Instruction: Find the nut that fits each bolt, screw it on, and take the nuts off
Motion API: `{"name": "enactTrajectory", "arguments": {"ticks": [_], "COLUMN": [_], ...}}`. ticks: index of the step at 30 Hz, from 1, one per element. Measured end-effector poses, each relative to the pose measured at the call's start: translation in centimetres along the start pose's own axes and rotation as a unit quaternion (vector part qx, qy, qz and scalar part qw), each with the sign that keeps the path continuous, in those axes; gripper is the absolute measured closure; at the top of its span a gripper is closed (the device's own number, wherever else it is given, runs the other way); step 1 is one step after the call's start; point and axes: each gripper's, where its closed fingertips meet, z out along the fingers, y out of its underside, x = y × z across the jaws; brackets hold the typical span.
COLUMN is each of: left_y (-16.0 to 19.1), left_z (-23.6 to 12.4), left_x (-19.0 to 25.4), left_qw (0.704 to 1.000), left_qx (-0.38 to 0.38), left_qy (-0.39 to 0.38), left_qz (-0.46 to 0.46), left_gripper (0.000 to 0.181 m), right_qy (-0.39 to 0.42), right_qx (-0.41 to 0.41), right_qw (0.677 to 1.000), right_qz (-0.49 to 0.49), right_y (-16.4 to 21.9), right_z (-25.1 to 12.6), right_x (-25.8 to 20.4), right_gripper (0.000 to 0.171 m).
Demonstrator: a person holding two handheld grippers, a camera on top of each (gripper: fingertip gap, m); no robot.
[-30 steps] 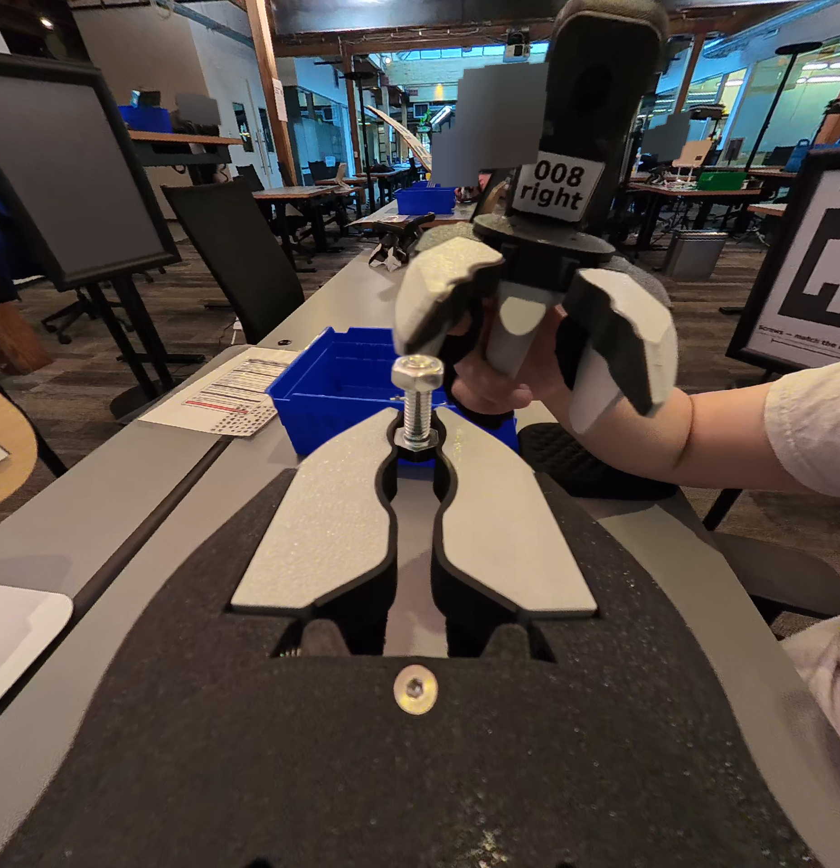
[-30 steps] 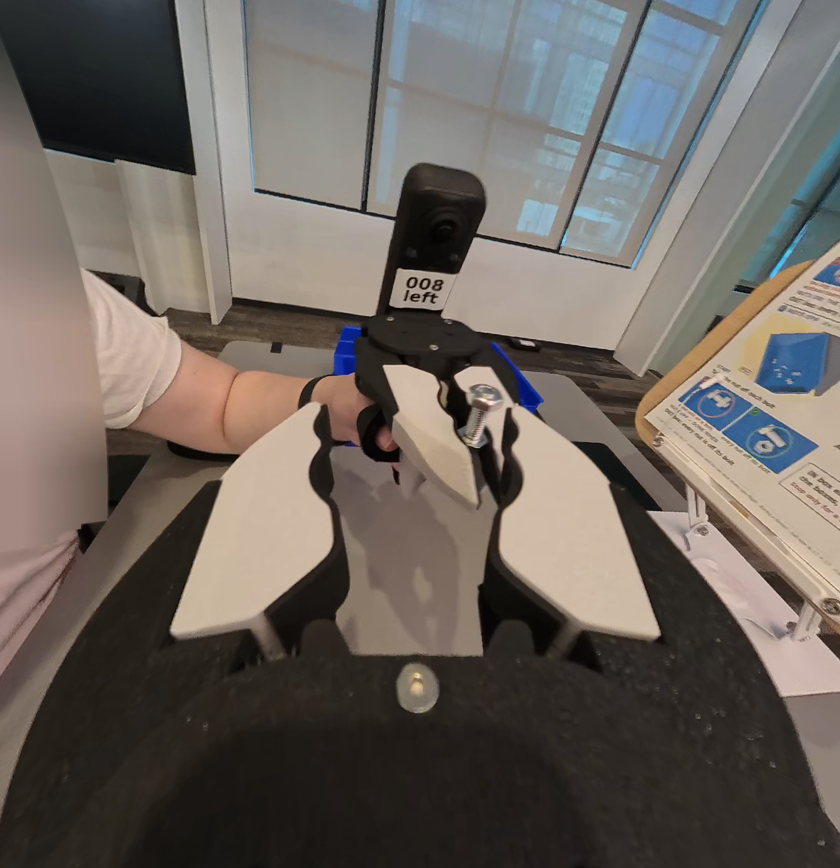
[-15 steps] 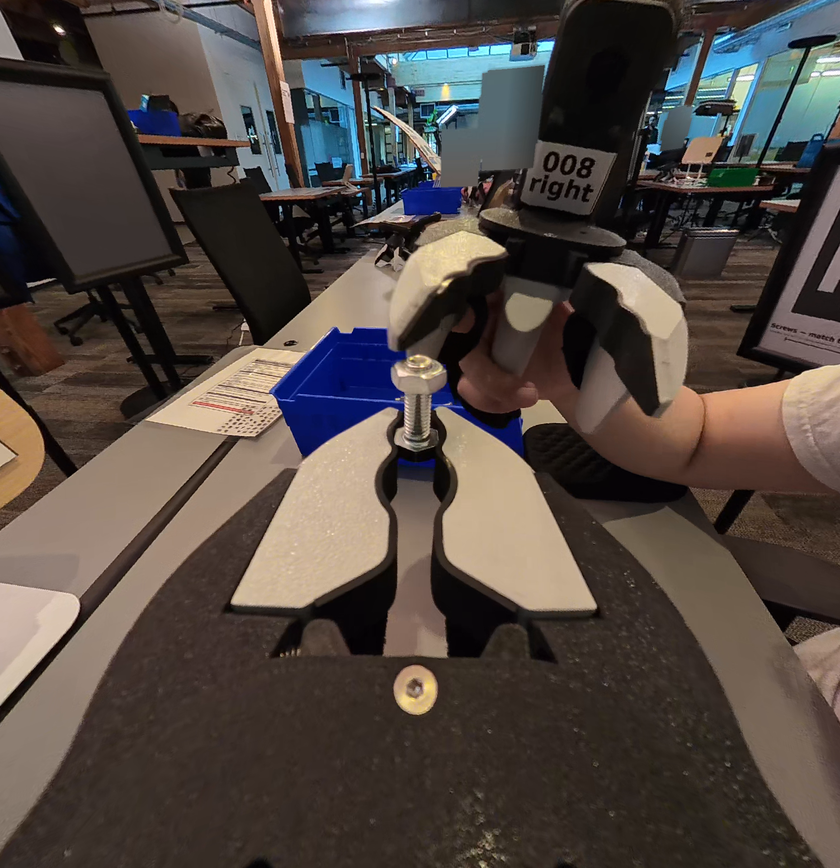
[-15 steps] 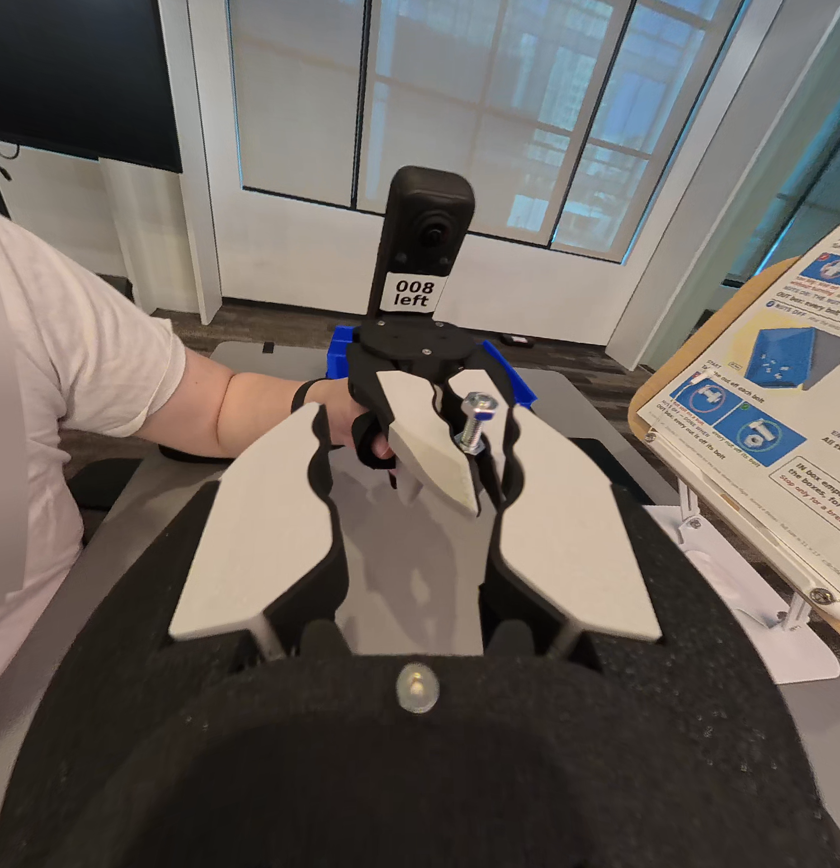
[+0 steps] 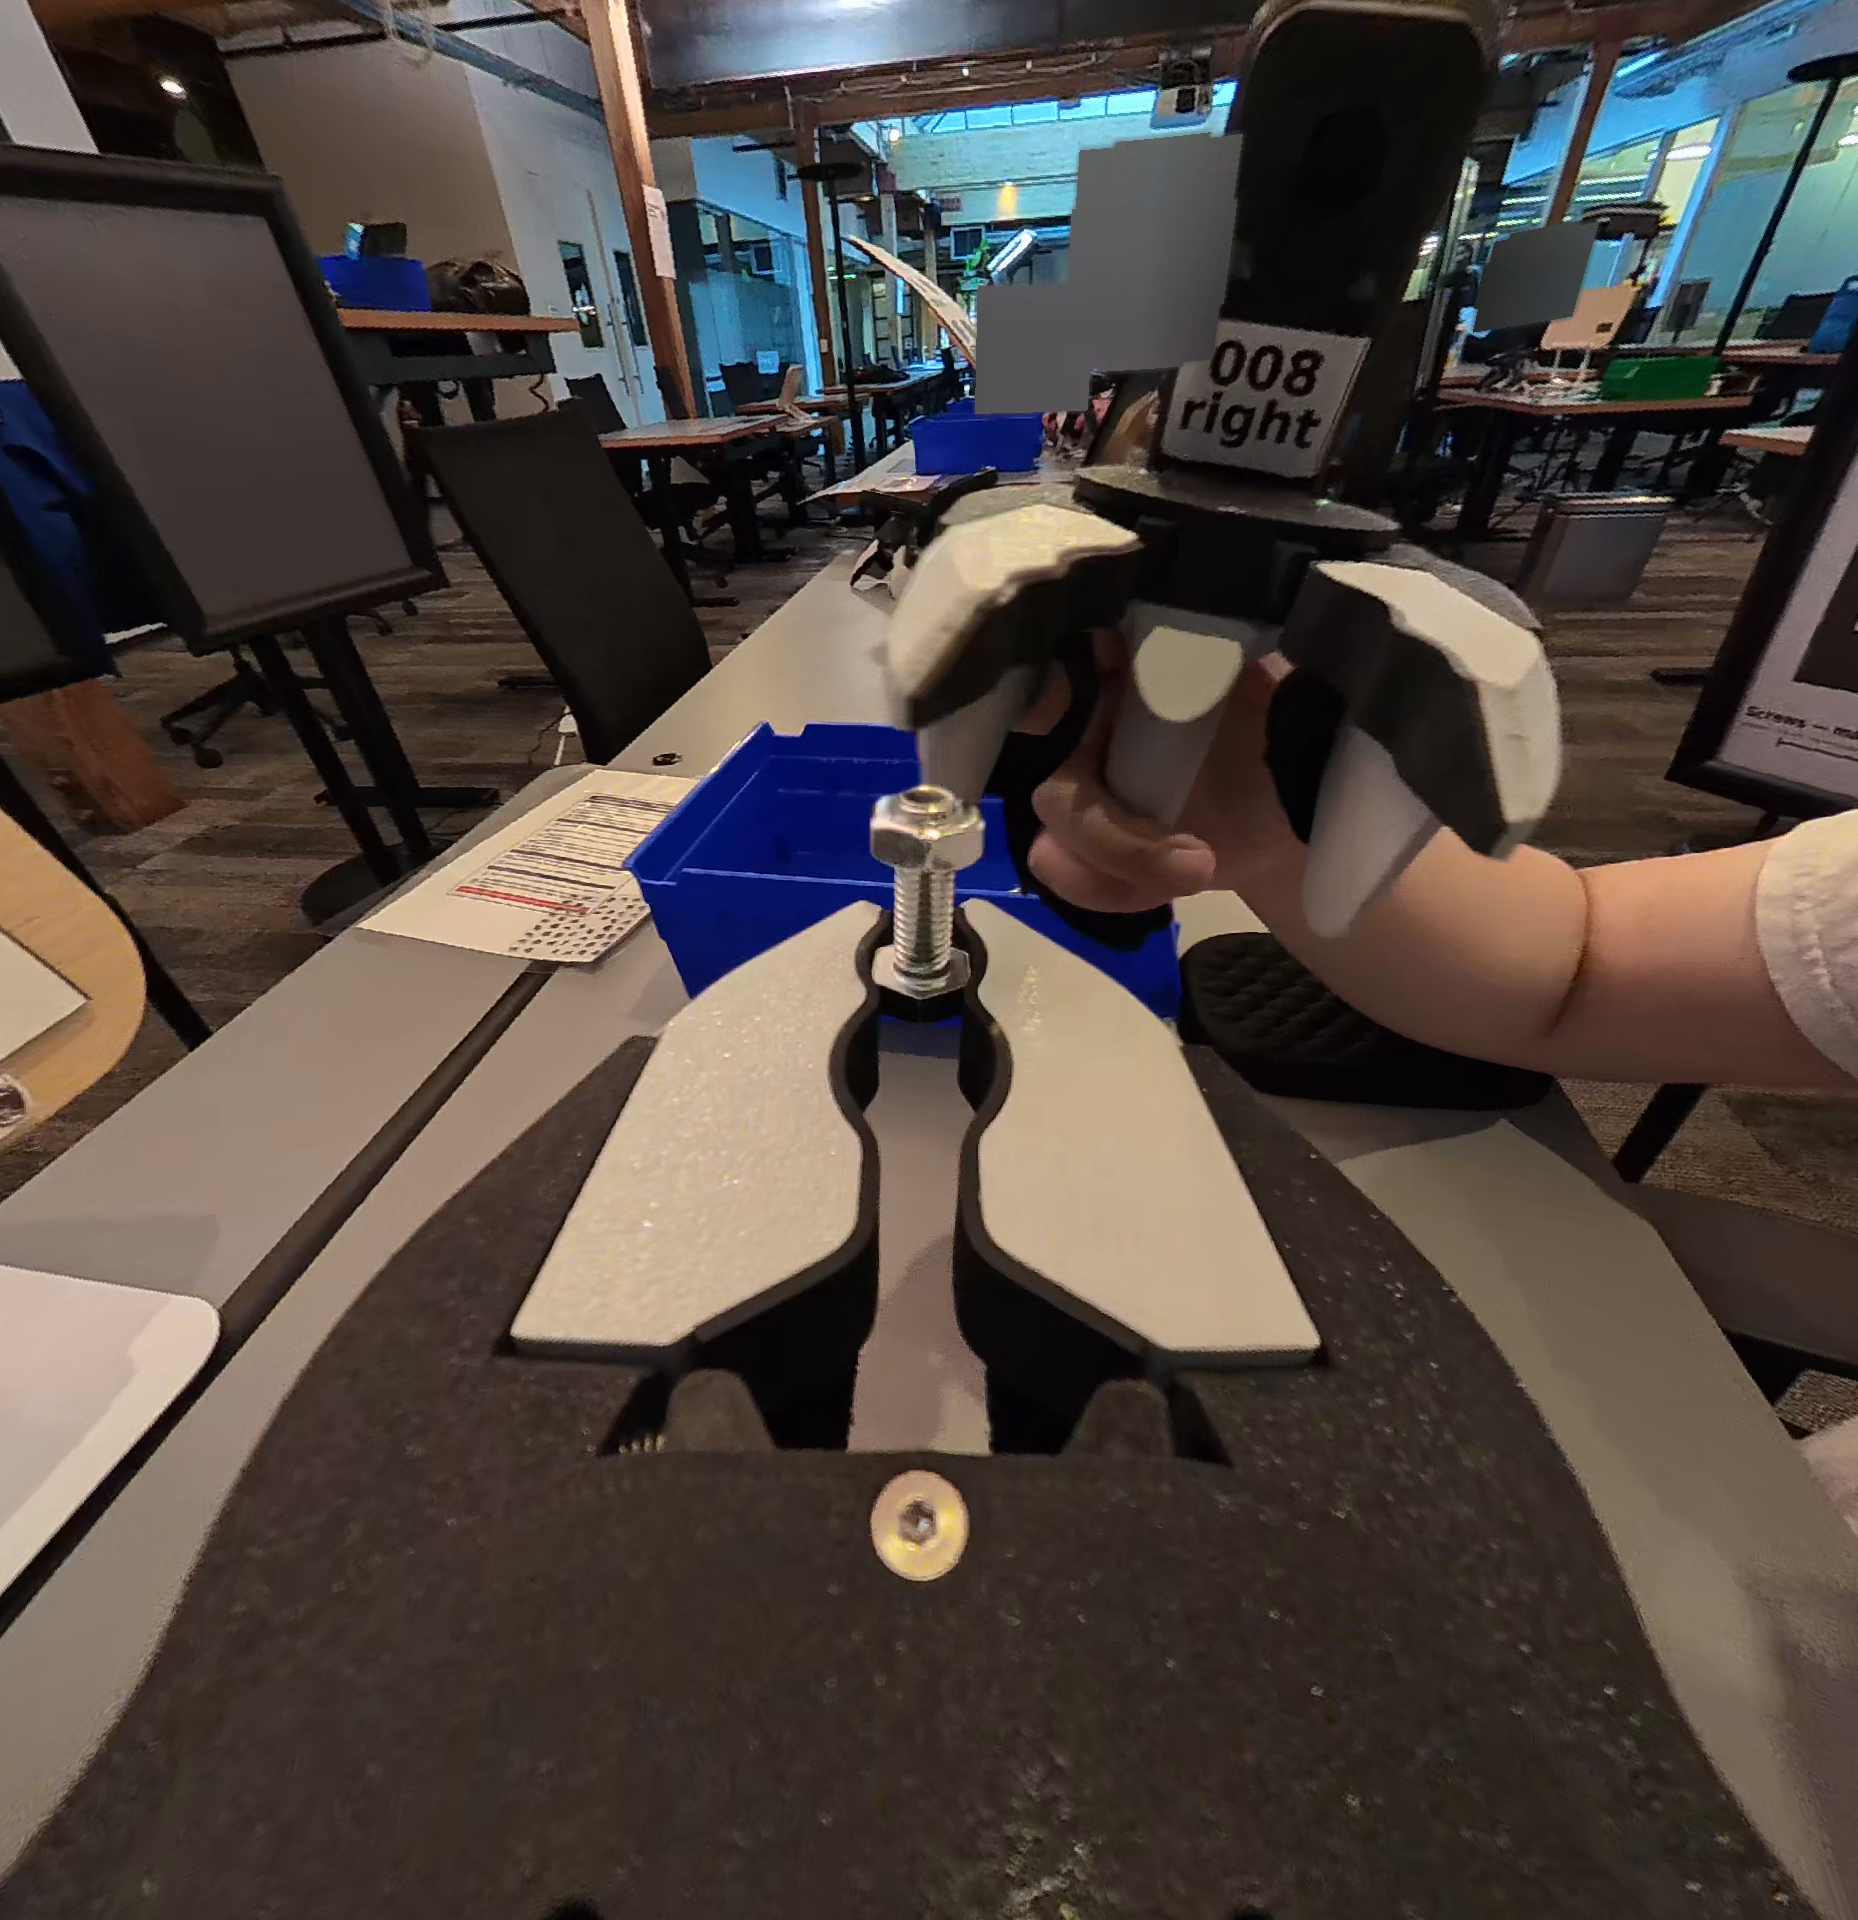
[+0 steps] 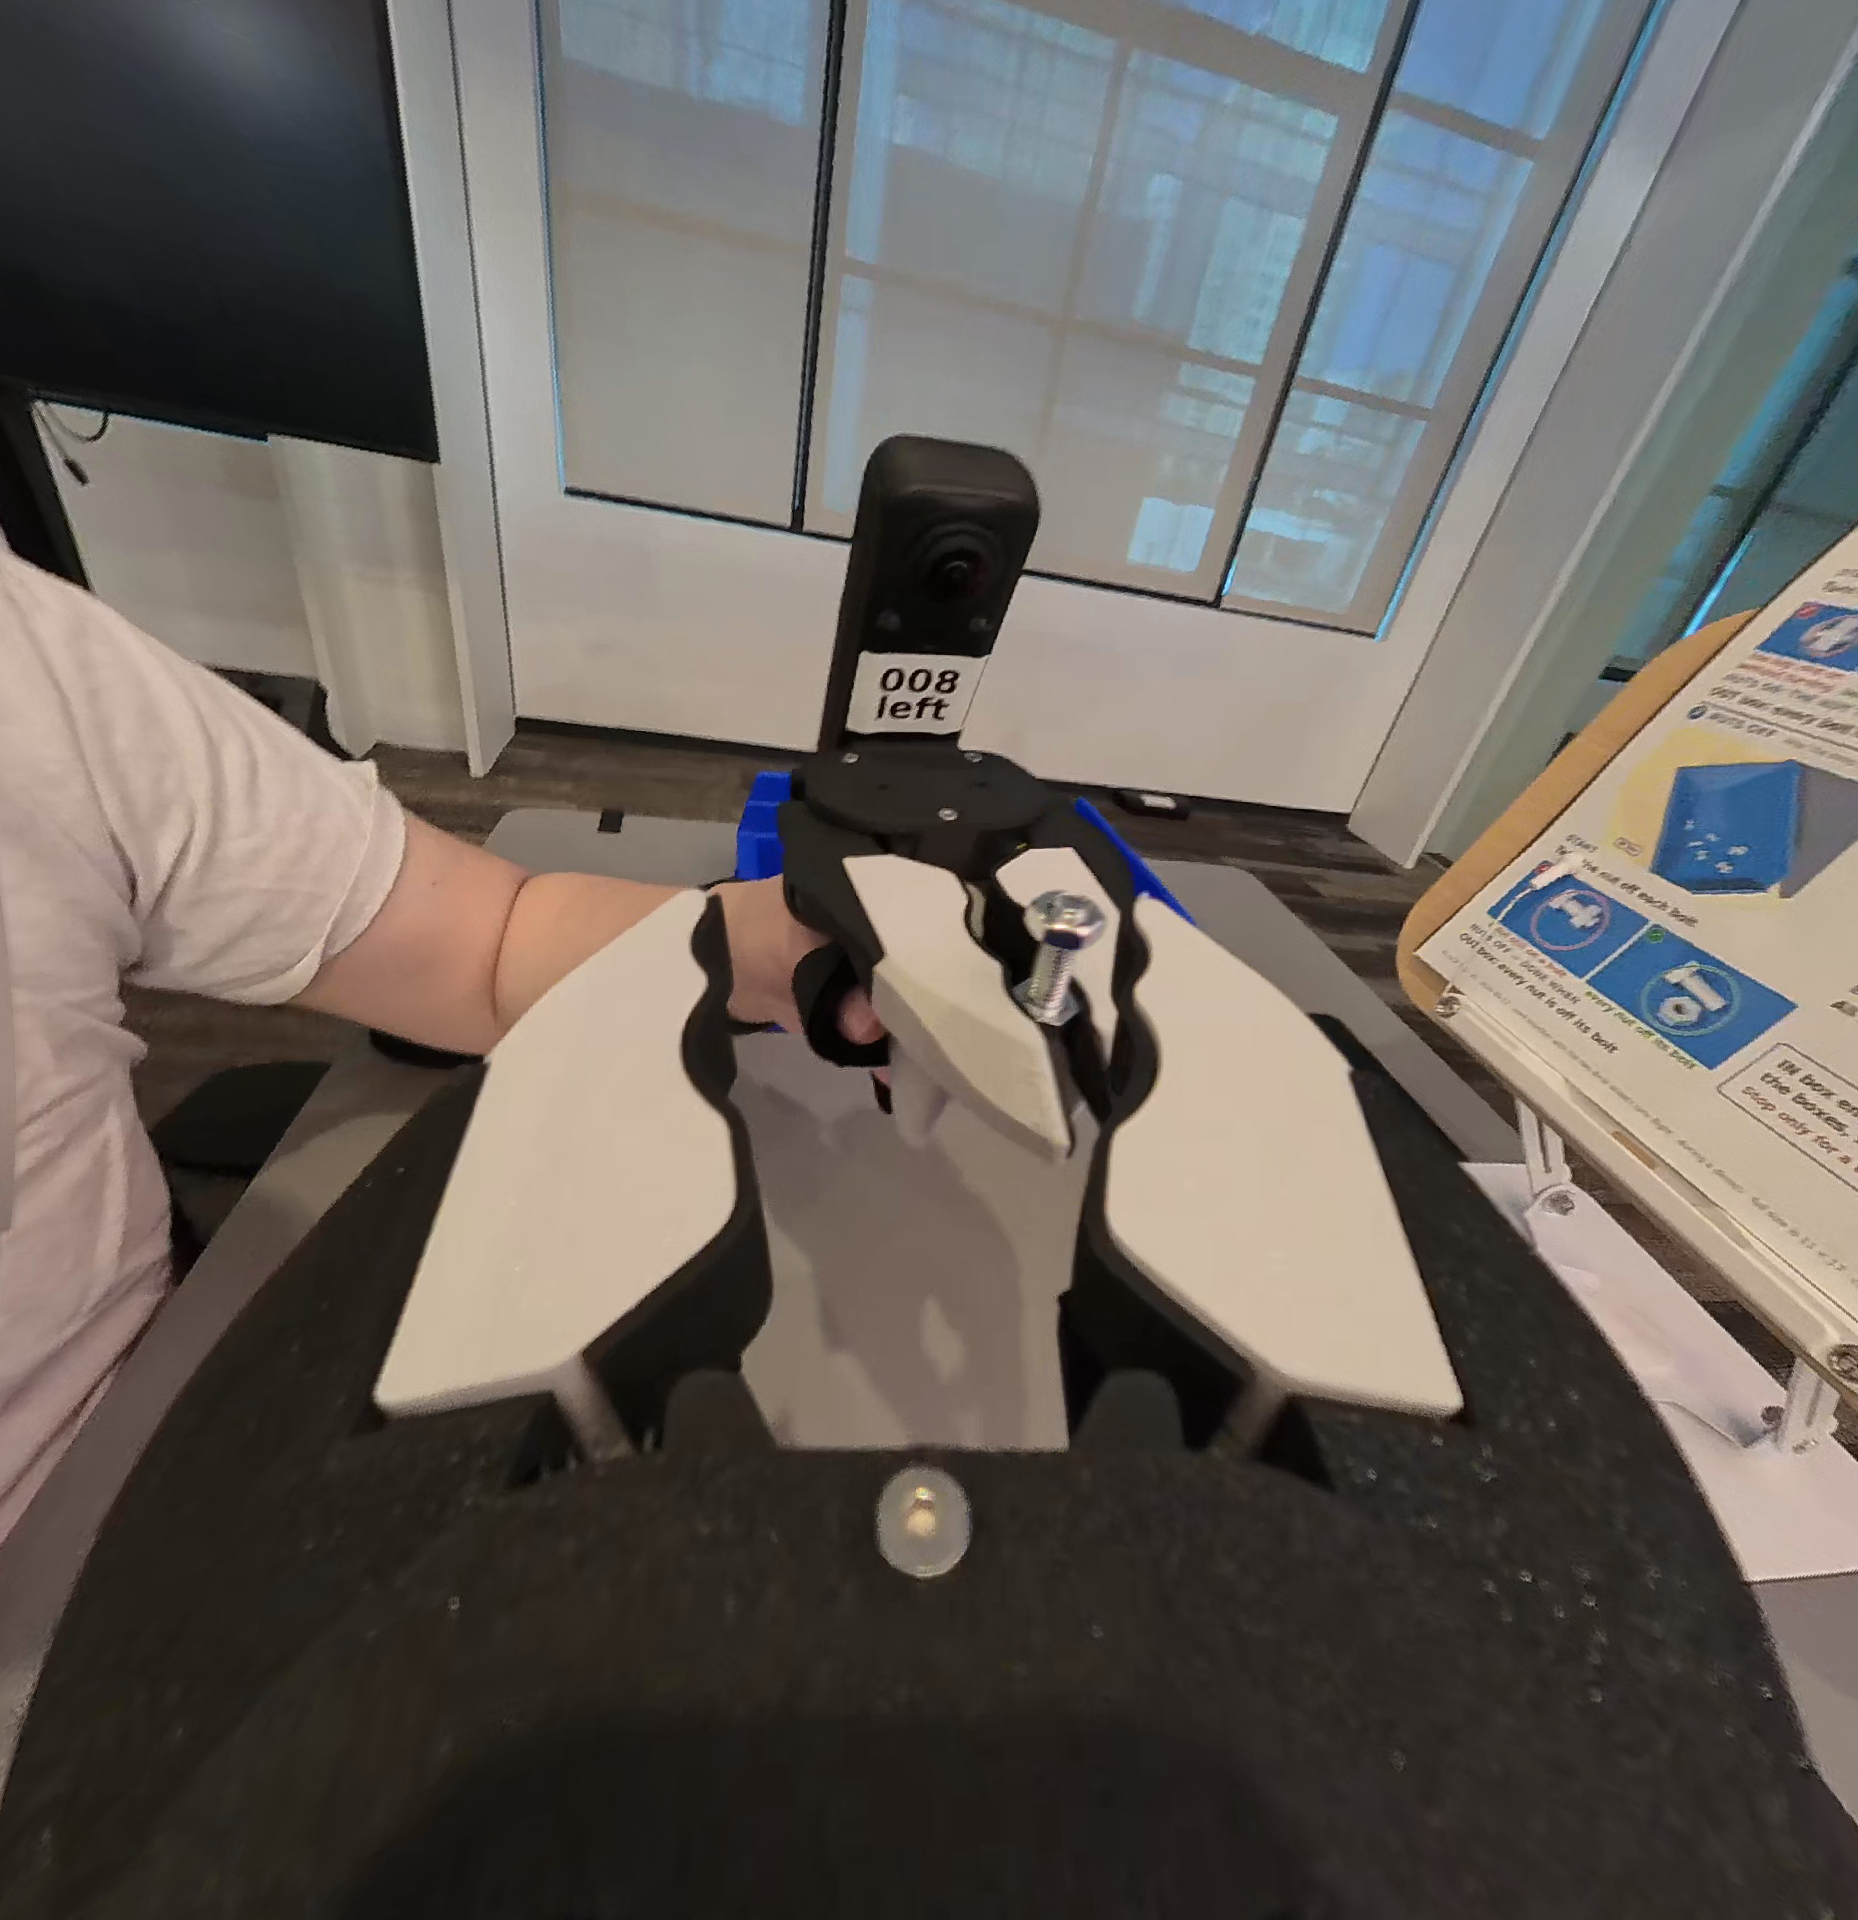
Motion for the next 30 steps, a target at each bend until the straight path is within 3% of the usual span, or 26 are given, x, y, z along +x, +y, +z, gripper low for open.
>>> {"name": "enactTrajectory", "arguments": {"ticks": [7, 11, 15, 22, 25, 30], "left_y": [0.2, -0.1, -0.2, 0.2, -0.1, 0.4], "left_z": [0.5, -0.1, 0.0, 0.4, 0.0, 0.5], "left_x": [1.1, -0.3, 0.5, 0.8, -0.1, 1.0], "left_qw": [1.0, 1.0, 1.0, 1.0, 1.0, 0.999], "left_qx": [-0.009, -0.001, 0.006, -0.004, 0.006, -0.005], "left_qy": [0.015, -0.01, 0.019, 0.017, 0.005, 0.031], "left_qz": [0.019, 0.005, -0.014, -0.001, -0.016, -0.014], "left_gripper": [0.172, 0.172, 0.172, 0.172, 0.172, 0.172], "right_qy": [-0.025, -0.018, 0.005, -0.016, -0.012, 0.003], "right_qx": [-0.021, -0.034, -0.003, -0.034, -0.036, -0.006], "right_qw": [0.999, 0.999, 1.0, 0.999, 0.999, 1.0], "right_qz": [-0.003, -0.016, 0.007, -0.001, -0.004, 0.025], "right_y": [1.2, 1.0, 0.5, 1.7, 1.4, 1.3], "right_z": [1.0, 0.2, 0.3, 1.1, 0.3, 0.7], "right_x": [-0.9, -0.6, 0.3, -0.6, -0.1, 0.5], "right_gripper": [0.099, 0.108, 0.103, 0.098, 0.113, 0.105]}}
